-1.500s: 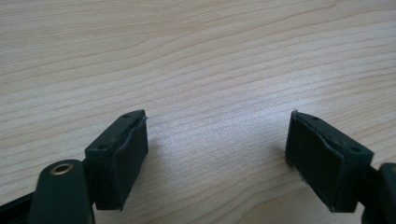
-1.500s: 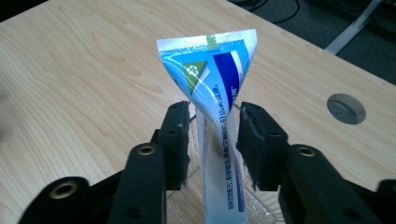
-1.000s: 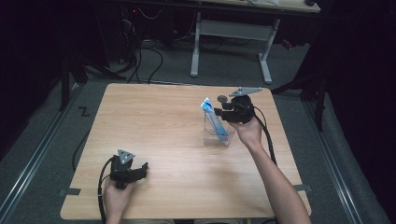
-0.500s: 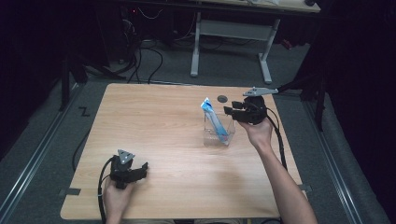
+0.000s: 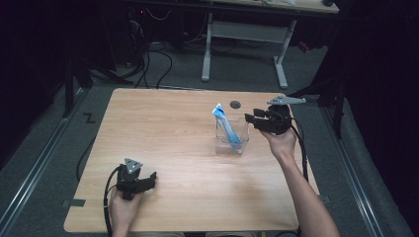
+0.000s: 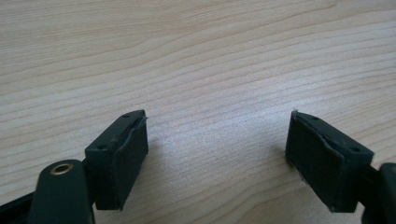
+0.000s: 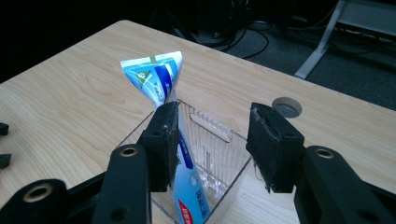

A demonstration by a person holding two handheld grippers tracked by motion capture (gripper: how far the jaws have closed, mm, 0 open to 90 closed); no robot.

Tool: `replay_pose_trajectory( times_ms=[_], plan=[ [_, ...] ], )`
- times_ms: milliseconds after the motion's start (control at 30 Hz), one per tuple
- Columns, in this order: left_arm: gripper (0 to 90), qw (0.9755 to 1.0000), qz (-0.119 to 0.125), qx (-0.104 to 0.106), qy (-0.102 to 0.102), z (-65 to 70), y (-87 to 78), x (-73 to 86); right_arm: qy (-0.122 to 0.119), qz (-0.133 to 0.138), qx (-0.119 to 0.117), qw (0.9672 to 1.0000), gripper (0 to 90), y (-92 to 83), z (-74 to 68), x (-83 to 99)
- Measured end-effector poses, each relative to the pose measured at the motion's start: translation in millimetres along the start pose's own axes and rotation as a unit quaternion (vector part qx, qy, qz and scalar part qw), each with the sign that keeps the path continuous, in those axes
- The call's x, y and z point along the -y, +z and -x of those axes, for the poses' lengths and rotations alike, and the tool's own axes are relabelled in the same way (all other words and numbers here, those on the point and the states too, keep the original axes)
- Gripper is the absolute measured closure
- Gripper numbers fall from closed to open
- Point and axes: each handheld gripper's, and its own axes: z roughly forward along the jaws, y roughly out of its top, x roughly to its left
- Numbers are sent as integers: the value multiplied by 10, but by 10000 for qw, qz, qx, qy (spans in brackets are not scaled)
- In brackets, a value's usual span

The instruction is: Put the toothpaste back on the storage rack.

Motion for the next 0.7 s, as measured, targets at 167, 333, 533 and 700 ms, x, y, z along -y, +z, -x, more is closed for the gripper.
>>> replay_pose_trajectory(
  times_ms=[167,333,533,700],
  plan=[
    [215,10000,0,0,0,0,0,0,-38,12,27,10000,534,-55,8,9],
    [215,10000,0,1,0,0,0,0,15,88,54,9999,535,-102,29,39],
    [215,10000,0,-1,1,0,0,0,121,93,92,9998,534,-154,93,128],
    [215,10000,0,-1,2,0,0,0,103,176,95,9997,534,-227,95,131]
  ],
)
